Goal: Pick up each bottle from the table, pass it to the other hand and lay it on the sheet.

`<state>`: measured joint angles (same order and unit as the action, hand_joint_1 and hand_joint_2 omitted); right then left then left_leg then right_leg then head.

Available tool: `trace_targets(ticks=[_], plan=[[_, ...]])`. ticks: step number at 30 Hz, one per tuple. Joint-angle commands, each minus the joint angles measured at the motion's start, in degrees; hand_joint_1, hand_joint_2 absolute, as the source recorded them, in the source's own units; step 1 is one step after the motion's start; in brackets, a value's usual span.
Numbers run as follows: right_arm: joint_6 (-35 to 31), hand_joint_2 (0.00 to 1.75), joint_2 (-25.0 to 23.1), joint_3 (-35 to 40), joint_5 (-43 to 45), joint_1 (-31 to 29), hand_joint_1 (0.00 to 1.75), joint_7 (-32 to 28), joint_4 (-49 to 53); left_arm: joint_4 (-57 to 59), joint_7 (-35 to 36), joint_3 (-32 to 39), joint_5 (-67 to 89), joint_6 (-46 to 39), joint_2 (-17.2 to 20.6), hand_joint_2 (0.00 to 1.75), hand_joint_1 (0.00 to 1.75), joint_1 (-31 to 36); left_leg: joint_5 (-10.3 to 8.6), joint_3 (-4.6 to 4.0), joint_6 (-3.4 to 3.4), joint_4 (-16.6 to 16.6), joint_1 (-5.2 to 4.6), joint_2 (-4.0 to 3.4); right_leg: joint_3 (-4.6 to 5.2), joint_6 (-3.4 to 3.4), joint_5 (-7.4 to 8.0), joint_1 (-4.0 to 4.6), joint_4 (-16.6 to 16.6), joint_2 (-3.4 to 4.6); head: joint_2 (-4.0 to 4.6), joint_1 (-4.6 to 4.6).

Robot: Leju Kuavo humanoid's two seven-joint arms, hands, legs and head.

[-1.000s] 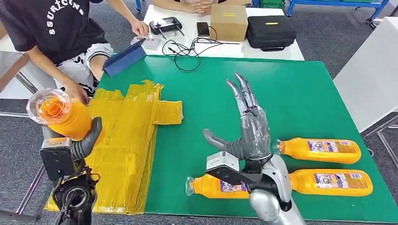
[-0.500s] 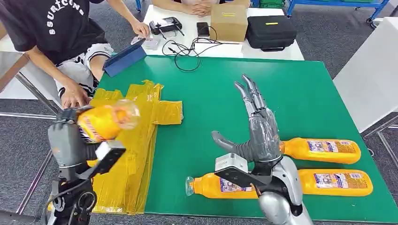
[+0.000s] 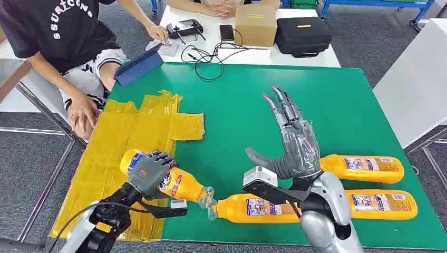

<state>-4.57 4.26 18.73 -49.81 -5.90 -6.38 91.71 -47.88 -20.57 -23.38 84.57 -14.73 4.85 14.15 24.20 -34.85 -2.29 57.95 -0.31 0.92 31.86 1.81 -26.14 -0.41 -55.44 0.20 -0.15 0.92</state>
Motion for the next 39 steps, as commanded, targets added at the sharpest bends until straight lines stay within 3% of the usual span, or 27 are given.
trace_targets(ticks=[1,5,6,7,8,9,19,22,36,37,39], plan=[[1.3,1.75,0.6,-0.5,-0.3,-0.8,0.0,0.5,-1.0,13.0,-1.3,-7.0,-2.1,1.0,1.0,1.75,1.75,7.0,0.07,0.22,0.11,-0.1,0.04,0.04,-0.26,-0.05,-0.07,0.05,0.1,-0.09,0.0,-0.02],[1.3,1.75,0.2,-0.2,0.1,-0.2,0.0,0.1,-1.8,14.3,-1.3,-7.6,-3.3,0.0,0.3,1.75,1.75,6.4,0.16,0.61,0.2,-0.2,0.08,-0.14,-0.64,-0.07,-0.11,0.08,0.3,-0.01,0.0,0.0],[1.1,1.75,-0.1,0.0,0.0,-0.1,0.0,-0.2,-2.4,14.8,-1.0,-7.8,-3.4,-0.9,0.0,1.75,1.75,6.3,0.09,0.3,0.12,-0.1,0.04,-0.02,-0.35,-0.04,-0.09,0.04,0.1,-0.08,-0.02,-0.02],[0.9,1.75,-0.3,-0.1,-0.1,0.0,0.0,-0.4,-2.6,15.7,-0.6,-8.2,-3.8,-2.0,-0.1,1.75,1.26,6.7,0.09,0.3,0.12,-0.1,0.05,-0.01,-0.34,-0.04,-0.08,0.05,0.1,-0.08,0.0,-0.02],[0.9,1.75,-0.6,0.2,-0.2,-0.1,0.0,-0.6,-3.1,16.0,0.2,-8.1,-4.2,-3.9,-0.5,1.75,0.0,6.6,0.09,0.32,0.12,-0.1,0.04,0.01,-0.37,-0.04,-0.1,0.04,0.2,-0.1,0.0,0.0],[0.8,1.75,-0.8,0.4,-0.3,-0.3,0.0,-0.6,-3.5,16.1,2.4,-7.9,-4.6,-7.3,-1.1,1.75,0.0,6.7,0.12,0.51,0.17,-0.2,0.05,0.0,-0.56,-0.06,-0.12,0.05,0.2,-0.1,0.0,-0.02],[0.6,1.75,-1.1,0.6,-0.4,1.0,0.0,-0.6,-3.1,14.0,9.1,-4.1,-7.4,-11.2,-4.2,1.75,0.0,7.3,0.06,0.16,0.08,-0.1,0.03,0.01,-0.21,-0.03,-0.05,0.04,0.1,-0.05,0.0,-0.02],[0.7,1.75,-1.0,1.0,-0.9,2.6,0.0,-0.7,-2.5,12.4,11.7,0.1,-10.7,-14.2,-5.4,1.75,0.0,5.9,0.13,0.37,0.14,-0.1,0.06,0.01,-0.44,-0.06,-0.12,0.07,0.2,-0.08,0.0,0.0],[0.9,1.75,-1.1,1.4,-1.4,3.0,0.0,-0.6,-2.3,11.4,11.8,1.3,-11.6,-14.0,-5.6,1.75,0.0,5.7,0.07,0.12,0.08,0.0,0.03,-0.02,-0.17,-0.03,-0.05,0.03,0.1,-0.02,0.0,0.0],[14.4,1.75,11.5,11.9,-10.7,4.8,0.0,-3.0,-5.9,7.4,6.7,9.4,-22.7,-14.3,-7.8,1.75,0.0,5.8,0.08,0.15,0.09,0.0,0.03,-0.05,-0.19,-0.03,-0.05,0.04,0.1,0.0,0.0,0.0],[17.0,1.75,13.7,12.9,-10.4,6.0,0.0,-4.7,-6.0,6.4,6.0,9.9,-24.2,-13.7,-8.2,1.75,0.0,5.7,0.1,0.22,0.1,-0.1,0.06,-0.05,-0.29,-0.03,-0.06,0.06,0.1,-0.03,0.0,-0.02]])
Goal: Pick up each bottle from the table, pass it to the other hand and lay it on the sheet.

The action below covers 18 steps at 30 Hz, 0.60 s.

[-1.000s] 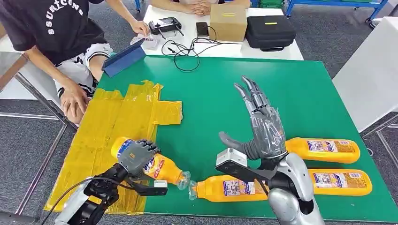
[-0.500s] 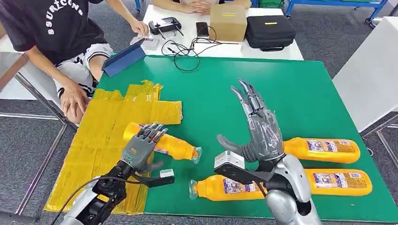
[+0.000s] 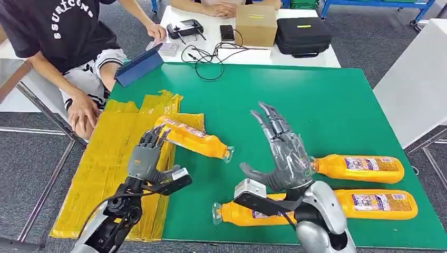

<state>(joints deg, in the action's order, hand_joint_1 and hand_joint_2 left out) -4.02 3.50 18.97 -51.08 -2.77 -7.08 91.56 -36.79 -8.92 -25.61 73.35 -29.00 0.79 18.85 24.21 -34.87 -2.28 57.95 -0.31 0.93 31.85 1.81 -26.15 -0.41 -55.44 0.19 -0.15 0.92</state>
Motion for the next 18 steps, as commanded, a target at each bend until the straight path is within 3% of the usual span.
trace_targets(ticks=[1,7,15,18], plan=[[16.2,1.75,15.3,12.1,-9.1,4.3,0.0,-4.2,-5.4,-5.7,-5.7,11.9,-13.2,1.6,-4.1,1.75,0.0,0.9,0.1,0.36,0.09,-0.1,0.07,0.15,-0.48,-0.01,-0.11,0.07,0.2,-0.24,0.0,-0.02],[16.4,1.75,15.1,11.9,-9.1,4.2,0.0,-4.2,-4.6,-6.2,-5.5,11.8,-13.3,1.7,-4.0,1.75,0.0,0.5,0.06,0.02,0.05,0.0,-0.01,0.14,-0.12,-0.02,-0.04,0.0,0.1,-0.13,0.0,-0.02],[16.4,1.75,15.1,11.9,-9.1,4.2,0.0,-4.2,-4.6,-6.2,-5.5,11.8,-13.3,1.7,-4.0,1.75,0.0,0.5,0.12,0.28,0.11,-0.1,0.0,0.03,-0.31,-0.04,-0.08,0.02,0.2,-0.1,0.0,0.0],[19.8,1.75,20.2,12.8,-8.9,6.1,0.0,-2.7,-2.6,-10.6,-7.2,13.6,-18.2,1.5,-4.2,1.75,0.0,-1.4,0.13,0.25,0.09,-0.1,0.01,0.07,-0.31,-0.02,-0.1,0.02,0.1,-0.14,0.0,0.0]])
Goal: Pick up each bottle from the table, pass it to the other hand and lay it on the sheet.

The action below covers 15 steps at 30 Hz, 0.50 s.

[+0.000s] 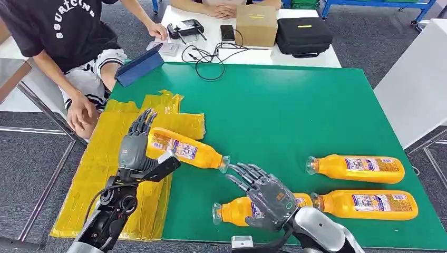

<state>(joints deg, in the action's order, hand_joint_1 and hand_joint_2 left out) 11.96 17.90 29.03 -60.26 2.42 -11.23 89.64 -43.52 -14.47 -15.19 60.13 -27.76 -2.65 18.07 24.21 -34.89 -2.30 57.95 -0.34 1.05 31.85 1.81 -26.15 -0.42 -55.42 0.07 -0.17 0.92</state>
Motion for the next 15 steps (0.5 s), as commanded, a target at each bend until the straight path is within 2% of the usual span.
trace_targets(ticks=[1,5,8,10,11,13,15], plan=[[4.0,1.75,7.4,2.4,1.3,1.1,0.0,1.5,-0.1,-6.6,-1.9,3.5,-6.2,1.0,-0.6,1.75,0.0,-1.8,0.09,0.18,0.07,0.0,0.02,0.01,-0.21,-0.01,-0.08,0.02,0.1,-0.06,0.02,0.0],[8.1,1.75,12.7,0.2,6.2,3.9,0.0,1.6,4.1,-12.2,-2.1,3.2,-8.7,3.8,-0.9,1.75,0.0,-2.4,0.11,0.07,0.05,0.0,-0.01,0.01,-0.13,0.0,-0.09,-0.01,0.0,-0.04,0.02,0.0],[8.3,1.75,16.3,-0.8,8.5,6.5,0.0,3.4,6.2,-12.3,-1.6,3.2,-11.2,2.5,-0.5,1.75,0.0,-2.1,0.13,0.16,0.08,0.0,-0.05,0.16,-0.27,-0.01,-0.17,-0.05,0.0,-0.22,0.02,-0.02],[8.3,1.75,16.5,-1.7,9.2,6.5,0.0,3.9,5.6,-12.7,-1.8,3.6,-12.0,1.9,-0.2,1.75,0.0,-2.7,0.15,0.23,0.1,0.0,-0.06,0.17,-0.3,-0.02,-0.17,-0.09,0.1,-0.2,0.02,-0.02],[7.9,1.75,16.3,-3.7,8.3,7.0,0.0,9.0,4.8,-13.0,-1.9,4.1,-12.6,1.7,-0.5,1.75,0.0,-3.0,0.12,0.14,0.07,0.0,-0.1,0.09,-0.18,-0.02,-0.11,-0.13,0.1,-0.09,0.02,-0.02],[7.6,1.75,17.5,-4.6,8.8,7.4,0.0,9.2,4.4,-13.3,-1.9,4.0,-12.5,1.9,-1.0,1.75,0.0,-3.0,0.18,0.29,0.1,0.0,-0.1,-0.02,-0.34,-0.04,-0.12,-0.11,0.1,-0.01,0.02,0.0],[7.2,1.75,19.7,-6.2,9.8,8.4,0.0,11.5,3.6,-13.6,-1.6,4.0,-12.2,2.5,-1.9,1.75,0.0,-2.8,0.08,0.08,0.03,0.0,-0.13,0.08,-0.1,0.0,-0.05,-0.14,0.0,-0.07,0.0,0.0]])
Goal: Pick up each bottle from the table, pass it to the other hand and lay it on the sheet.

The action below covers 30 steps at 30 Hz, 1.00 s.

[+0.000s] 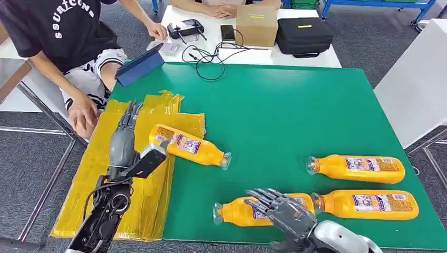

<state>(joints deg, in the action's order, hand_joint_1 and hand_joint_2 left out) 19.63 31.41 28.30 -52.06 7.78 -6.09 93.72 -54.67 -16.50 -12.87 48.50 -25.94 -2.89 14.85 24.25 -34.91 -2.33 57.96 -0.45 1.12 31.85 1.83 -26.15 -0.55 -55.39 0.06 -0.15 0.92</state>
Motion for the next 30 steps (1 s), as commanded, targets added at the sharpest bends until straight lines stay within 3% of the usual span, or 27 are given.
trace_targets(ticks=[1,8,11,16,24,30], plan=[[-0.4,1.75,6.1,-5.7,1.9,3.1,0.0,6.5,-0.9,-2.4,0.5,1.6,-0.5,0.9,-1.7,1.75,0.0,0.6,0.1,0.27,0.11,0.0,-0.01,0.02,-0.28,-0.03,-0.12,-0.01,0.1,-0.13,0.0,0.0],[-4.0,1.75,-1.7,-6.6,-4.1,-1.3,0.0,11.8,-11.4,0.9,-0.4,1.6,-1.8,-0.8,-1.8,1.75,0.0,0.9,0.04,0.31,0.1,-0.1,0.09,-0.16,-0.31,-0.02,0.03,0.09,0.2,0.08,0.0,0.02],[-4.5,1.75,-2.6,-8.0,-5.5,-1.7,0.0,13.0,-13.2,1.3,-0.5,1.4,-2.0,-0.8,-2.1,1.75,0.0,0.7,0.04,0.37,0.11,-0.2,0.08,-0.18,-0.38,-0.02,0.01,0.09,0.2,0.04,0.0,0.0],[-5.8,1.75,-3.3,-9.6,-6.0,-2.4,0.0,12.3,-15.1,1.7,-0.5,1.2,-1.9,-0.7,-2.6,1.75,0.0,0.8,0.09,0.46,0.14,-0.2,0.08,-0.19,-0.48,-0.02,-0.02,0.08,0.3,0.05,0.0,0.0],[-6.7,1.75,-9.6,-7.5,-9.3,-5.5,0.0,10.0,-21.6,2.4,-0.7,1.4,-1.6,-0.6,-3.2,1.75,0.0,1.1,0.04,0.31,0.12,-0.1,0.12,-0.2,-0.33,-0.03,0.03,0.12,0.2,0.08,0.0,0.0],[-6.6,1.75,-10.9,-6.1,-10.1,-6.6,0.0,8.8,-23.0,2.3,-0.2,1.4,-1.2,-0.2,-3.6,1.75,0.0,1.3,0.06,0.29,0.11,-0.1,0.09,-0.21,-0.29,-0.02,0.01,0.1,0.2,0.09,0.0,0.0]])
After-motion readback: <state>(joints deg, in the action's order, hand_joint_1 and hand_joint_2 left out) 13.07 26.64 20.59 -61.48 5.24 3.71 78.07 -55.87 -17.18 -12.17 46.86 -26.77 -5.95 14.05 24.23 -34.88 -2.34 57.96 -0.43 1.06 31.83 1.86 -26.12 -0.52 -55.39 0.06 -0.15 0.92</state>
